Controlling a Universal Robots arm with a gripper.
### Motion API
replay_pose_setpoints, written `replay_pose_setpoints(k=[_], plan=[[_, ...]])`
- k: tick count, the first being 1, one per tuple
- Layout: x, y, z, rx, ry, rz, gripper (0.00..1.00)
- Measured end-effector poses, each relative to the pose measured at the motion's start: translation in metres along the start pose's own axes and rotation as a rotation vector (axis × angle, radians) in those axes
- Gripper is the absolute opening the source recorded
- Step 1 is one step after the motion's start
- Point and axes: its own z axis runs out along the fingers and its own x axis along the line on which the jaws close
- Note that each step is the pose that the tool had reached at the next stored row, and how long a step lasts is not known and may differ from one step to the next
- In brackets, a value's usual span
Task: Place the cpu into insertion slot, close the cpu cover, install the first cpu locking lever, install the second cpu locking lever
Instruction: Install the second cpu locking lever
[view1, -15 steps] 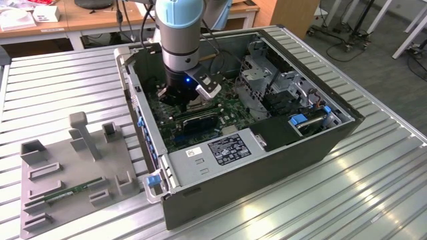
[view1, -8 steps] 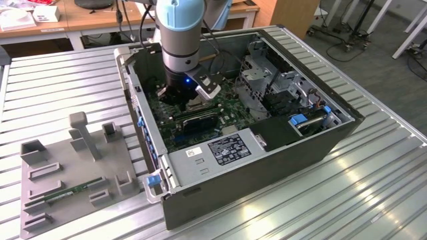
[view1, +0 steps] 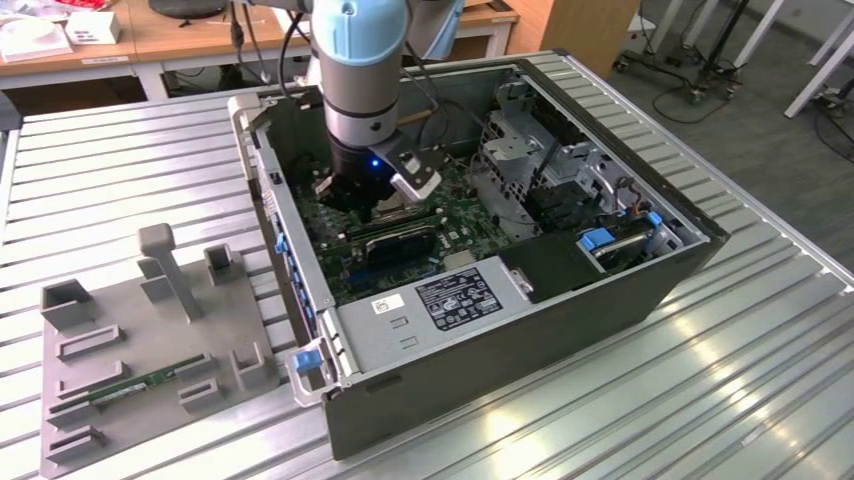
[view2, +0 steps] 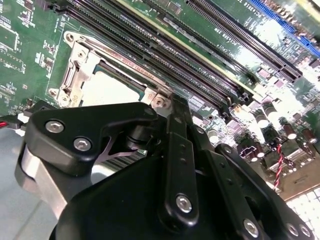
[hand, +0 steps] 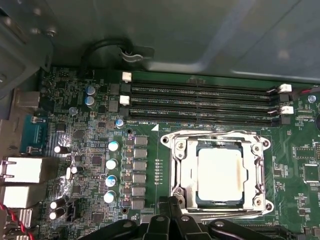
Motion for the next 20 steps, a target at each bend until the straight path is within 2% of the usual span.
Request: replay_pose_setpoints(k=[4, 12, 20], plan=[[0.0003, -0.0002, 0.0022, -0.0008, -0.0034, -0.001, 0.11], [0.0009, -0.0008, 0.0036, -0.0001, -0.0042, -0.001, 0.11], [0.0008, -0.0008, 0.0030, 0.0073, -0.0041, -0.001, 0.11]])
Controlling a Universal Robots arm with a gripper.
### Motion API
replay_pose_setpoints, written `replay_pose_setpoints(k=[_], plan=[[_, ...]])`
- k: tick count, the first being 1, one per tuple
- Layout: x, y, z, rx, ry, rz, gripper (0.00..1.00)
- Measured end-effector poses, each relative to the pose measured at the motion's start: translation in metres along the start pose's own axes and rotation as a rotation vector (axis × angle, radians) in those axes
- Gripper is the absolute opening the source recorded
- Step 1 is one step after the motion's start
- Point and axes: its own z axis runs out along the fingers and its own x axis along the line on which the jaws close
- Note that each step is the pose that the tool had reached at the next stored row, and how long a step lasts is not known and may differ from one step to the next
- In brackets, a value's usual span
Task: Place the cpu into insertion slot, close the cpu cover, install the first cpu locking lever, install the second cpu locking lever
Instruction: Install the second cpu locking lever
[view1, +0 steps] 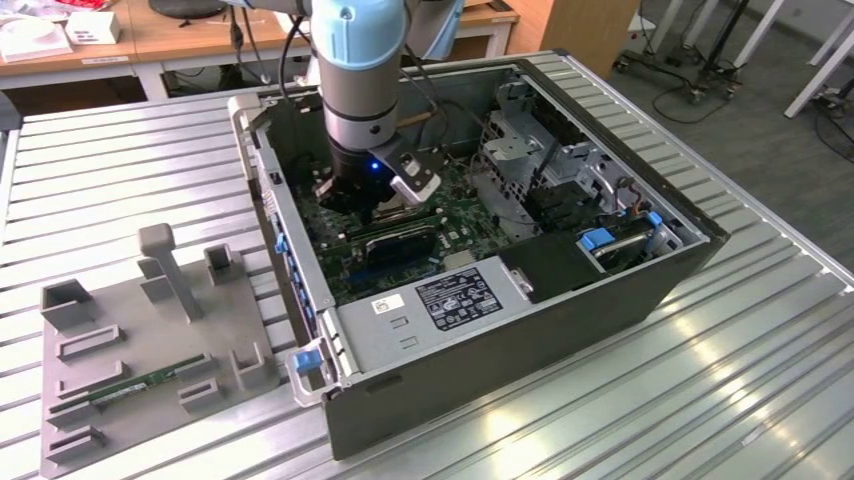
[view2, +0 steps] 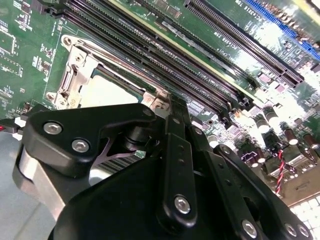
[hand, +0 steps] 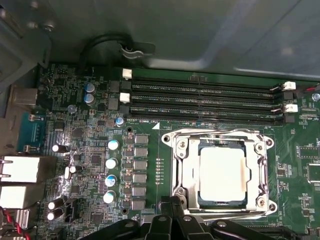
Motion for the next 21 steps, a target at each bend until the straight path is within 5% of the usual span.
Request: replay_pose_setpoints(k=[8, 17, 21], plan=[[-0.0008, 0.0015, -0.0096, 0.0105, 0.0004, -0.001, 0.11], [-0.0027, 0.0048, -0.0303, 0.0209, 0.0032, -0.001, 0.11], [-0.0030, 0.0050, -0.0315, 0.0223, 0.0034, -0.001, 0.11]])
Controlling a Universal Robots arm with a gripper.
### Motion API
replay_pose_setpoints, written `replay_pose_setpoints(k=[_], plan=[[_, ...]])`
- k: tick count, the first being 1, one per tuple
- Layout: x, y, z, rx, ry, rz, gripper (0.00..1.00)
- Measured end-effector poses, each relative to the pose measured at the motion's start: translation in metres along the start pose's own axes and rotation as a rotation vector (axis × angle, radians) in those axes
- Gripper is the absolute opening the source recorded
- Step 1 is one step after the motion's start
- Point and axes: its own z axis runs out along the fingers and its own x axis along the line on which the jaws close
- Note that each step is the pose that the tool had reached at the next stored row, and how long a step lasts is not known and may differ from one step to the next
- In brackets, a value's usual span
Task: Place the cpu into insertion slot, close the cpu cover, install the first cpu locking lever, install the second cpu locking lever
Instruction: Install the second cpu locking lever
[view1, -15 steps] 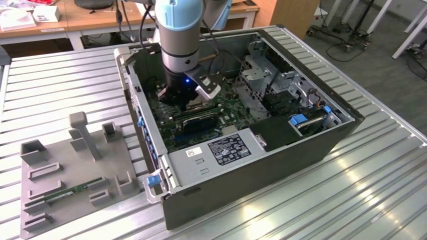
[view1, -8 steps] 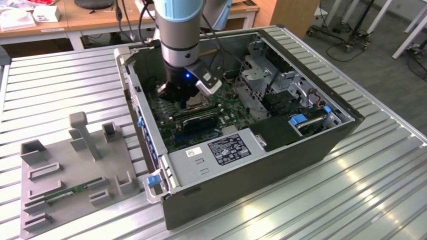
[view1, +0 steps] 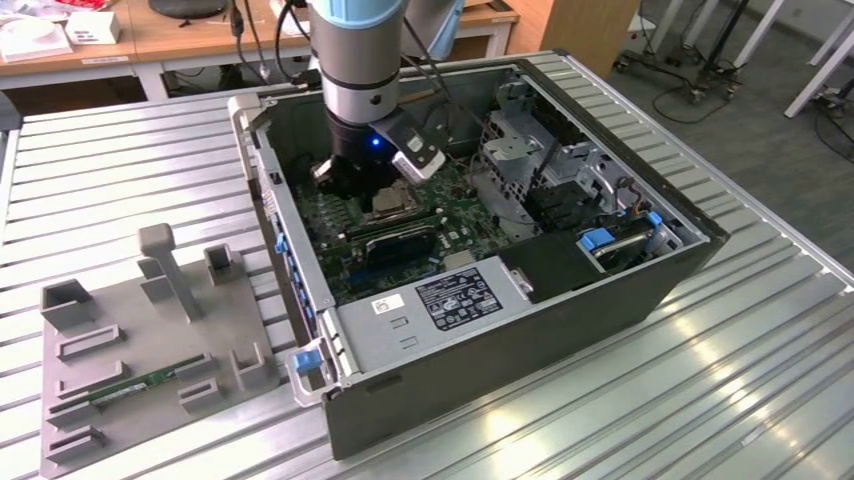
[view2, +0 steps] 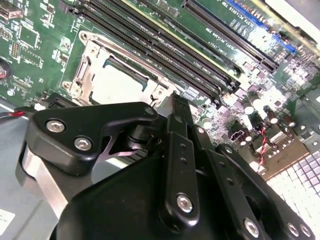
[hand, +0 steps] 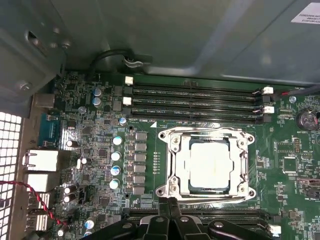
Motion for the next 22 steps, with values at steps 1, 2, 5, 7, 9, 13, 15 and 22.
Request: replay_pose_setpoints(k=[1, 2, 5, 7, 9, 13, 15, 22], plan=[[-0.0009, 0.0000, 0.0000, 0.0002, 0.0001, 0.000, 0.11], [-0.0024, -0.0001, 0.0001, 0.0002, 0.0002, 0.000, 0.11], [-0.0083, -0.0002, 0.0006, 0.0004, 0.0003, 0.000, 0.11], [-0.0125, -0.0003, 0.0010, 0.0015, 0.0007, 0.000, 0.11], [-0.0168, -0.0001, 0.0014, 0.0039, 0.0015, 0.000, 0.11], [-0.0240, 0.0002, 0.0022, 0.0058, 0.0064, 0.001, 0.11], [-0.0299, 0.0003, 0.0031, 0.0058, 0.0078, 0.003, 0.11], [-0.0311, 0.0007, 0.0033, 0.0060, 0.0094, 0.003, 0.11]])
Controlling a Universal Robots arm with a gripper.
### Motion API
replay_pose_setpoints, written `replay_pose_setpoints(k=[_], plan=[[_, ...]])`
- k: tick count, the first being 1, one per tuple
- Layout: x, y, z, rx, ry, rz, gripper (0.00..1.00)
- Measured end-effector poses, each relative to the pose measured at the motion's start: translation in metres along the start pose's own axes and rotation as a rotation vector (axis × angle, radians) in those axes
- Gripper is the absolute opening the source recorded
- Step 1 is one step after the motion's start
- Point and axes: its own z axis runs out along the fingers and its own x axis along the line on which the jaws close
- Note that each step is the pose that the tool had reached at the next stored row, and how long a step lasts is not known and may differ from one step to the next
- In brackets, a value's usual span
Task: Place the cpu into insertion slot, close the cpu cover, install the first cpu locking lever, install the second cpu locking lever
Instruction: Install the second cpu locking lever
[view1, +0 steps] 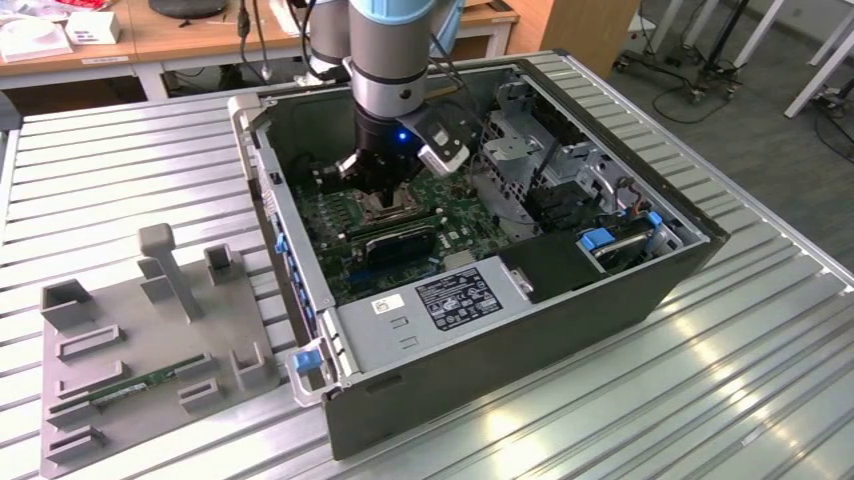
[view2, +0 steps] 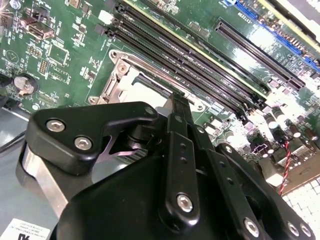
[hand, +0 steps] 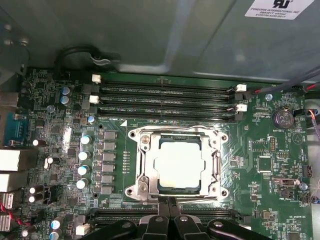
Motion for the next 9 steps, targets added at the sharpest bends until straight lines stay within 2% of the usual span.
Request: replay_pose_setpoints(k=[4, 9], plan=[[-0.0023, 0.0001, 0.0002, 0.0003, 0.0101, 0.006, 0.11], [-0.0084, 0.0007, 0.0012, 0.0003, 0.0129, 0.011, 0.11]])
